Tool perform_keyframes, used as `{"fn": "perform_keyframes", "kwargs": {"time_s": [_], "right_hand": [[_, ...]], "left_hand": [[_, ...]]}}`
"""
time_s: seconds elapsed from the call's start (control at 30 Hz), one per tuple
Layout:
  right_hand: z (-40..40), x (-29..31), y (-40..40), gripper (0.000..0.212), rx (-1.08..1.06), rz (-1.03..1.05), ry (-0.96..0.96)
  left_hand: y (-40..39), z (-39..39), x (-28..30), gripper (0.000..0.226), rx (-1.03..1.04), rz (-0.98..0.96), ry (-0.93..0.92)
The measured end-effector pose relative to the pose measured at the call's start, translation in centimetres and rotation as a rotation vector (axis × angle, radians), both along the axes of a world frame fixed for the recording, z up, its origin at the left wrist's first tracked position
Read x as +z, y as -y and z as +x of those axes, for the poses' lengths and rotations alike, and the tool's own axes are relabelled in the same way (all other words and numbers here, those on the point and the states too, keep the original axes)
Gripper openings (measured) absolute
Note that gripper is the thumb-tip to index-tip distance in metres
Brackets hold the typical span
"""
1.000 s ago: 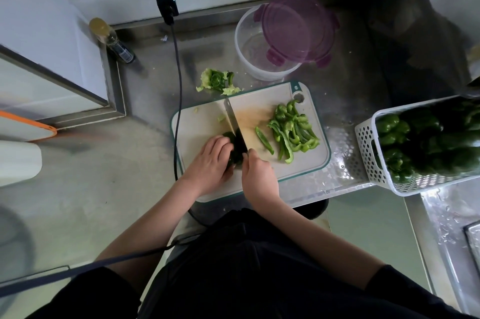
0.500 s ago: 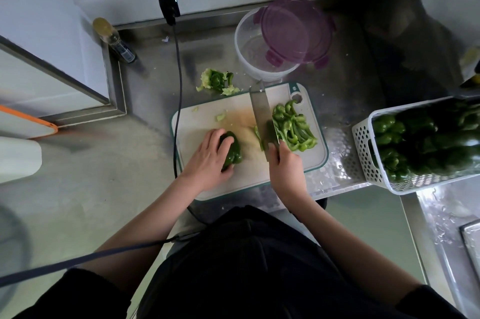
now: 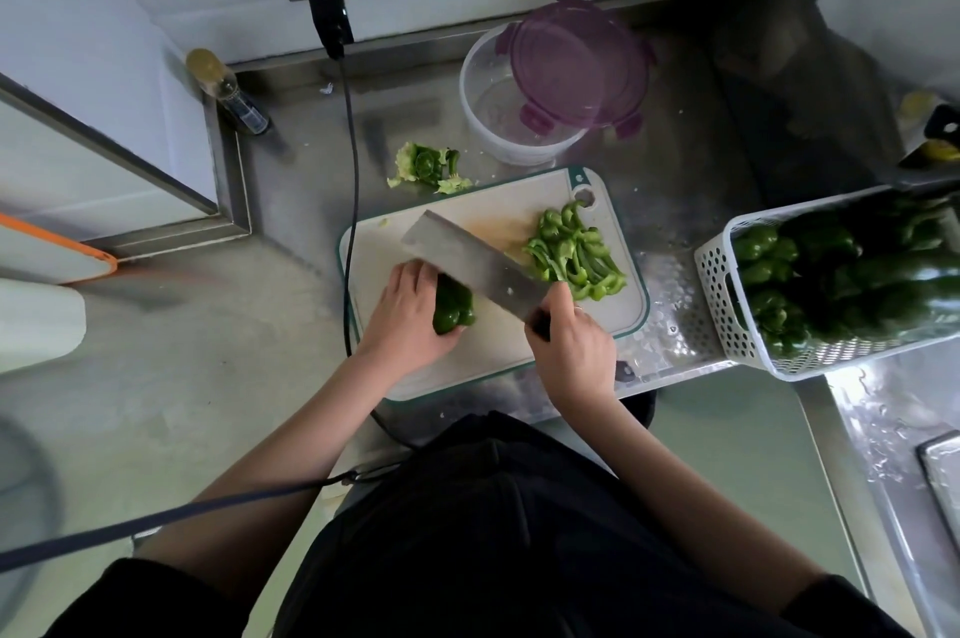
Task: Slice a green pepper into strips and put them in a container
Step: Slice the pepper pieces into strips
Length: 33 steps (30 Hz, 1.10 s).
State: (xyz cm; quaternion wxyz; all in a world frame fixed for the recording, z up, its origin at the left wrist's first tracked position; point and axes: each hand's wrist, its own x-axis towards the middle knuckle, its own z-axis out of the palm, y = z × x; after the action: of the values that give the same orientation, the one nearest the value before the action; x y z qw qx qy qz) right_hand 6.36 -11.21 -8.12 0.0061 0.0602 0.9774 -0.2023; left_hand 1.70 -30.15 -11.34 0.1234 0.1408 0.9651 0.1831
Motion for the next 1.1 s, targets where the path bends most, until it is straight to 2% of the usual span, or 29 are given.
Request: {"fn": "perform_keyframes", "kwargs": {"time_s": [0.07,0.13,0.2,0.3,0.37,0.4,0.43,0.5,0.57,0.63,0.7,0.77,0.83,0.87,1.0,1.03,1.1], "right_hand": [[-0.2,0.3,0.1,0.021,-0.135,-0.367,0.134],[-0.7,1.0,0.2,0.026,-0.302,-0.807,0.181],[-1.4,1.9,-0.1,0.025,-0.452,-1.120,0.246],[-1.9,2.5,-0.9,0.024,-0.544,-1.310,0.351],[-1.9,2.5,-1.4,0.024,-0.541,-1.347,0.382],[-1.9,2.5,-1.5,0.025,-0.535,-1.342,0.381],[-1.9,2.4,-1.6,0.025,-0.531,-1.309,0.367],[-1.8,2.0,-1.9,0.026,-0.506,-1.155,0.305],[-1.8,1.7,-2.2,0.028,-0.470,-1.009,0.261],[-1.7,1.5,-2.3,0.028,-0.442,-0.945,0.262],[-1.6,1.4,-2.1,0.026,-0.422,-0.929,0.280],[-1.5,1.4,-1.8,0.027,-0.415,-0.928,0.293],[-1.5,1.3,-1.7,0.028,-0.422,-0.928,0.304],[-1.5,1.3,-1.7,0.028,-0.427,-0.923,0.309],[-1.4,1.5,-1.4,0.025,-0.427,-0.928,0.345],[-1.3,1.5,-1.2,0.025,-0.419,-0.926,0.355],[-1.0,1.2,-0.6,0.027,-0.391,-0.902,0.377]], "left_hand": [[-0.2,-0.1,0.4,0.068,0.009,0.107,-0.102],[-1.1,-0.5,1.3,0.056,0.078,0.264,-0.087],[-2.4,-1.2,2.8,0.043,0.204,0.453,0.053],[-4.3,-2.4,4.9,0.024,0.415,0.807,0.492],[-4.9,-2.9,5.5,0.016,0.504,1.028,0.739],[-5.1,-3.1,5.5,0.014,0.516,1.049,0.756],[-5.1,-3.3,5.5,0.013,0.511,0.996,0.694],[-4.3,-3.6,4.8,0.018,0.389,0.688,0.434],[-3.0,-3.8,3.9,0.040,0.110,0.225,0.224],[-1.9,-3.3,2.9,0.078,-0.132,-0.160,0.198],[-1.6,-2.4,2.2,0.092,-0.171,-0.295,0.218],[-1.7,-1.6,1.7,0.086,-0.094,-0.222,0.225],[-1.6,-1.6,2.0,0.083,0.082,0.032,0.360],[-1.5,-1.6,2.5,0.078,0.177,0.165,0.488],[-0.7,-2.9,4.4,0.035,0.499,0.642,1.090],[-0.4,-3.5,4.6,0.033,0.606,0.733,1.222],[0.0,-4.2,4.9,0.038,0.782,0.768,1.374]]}}
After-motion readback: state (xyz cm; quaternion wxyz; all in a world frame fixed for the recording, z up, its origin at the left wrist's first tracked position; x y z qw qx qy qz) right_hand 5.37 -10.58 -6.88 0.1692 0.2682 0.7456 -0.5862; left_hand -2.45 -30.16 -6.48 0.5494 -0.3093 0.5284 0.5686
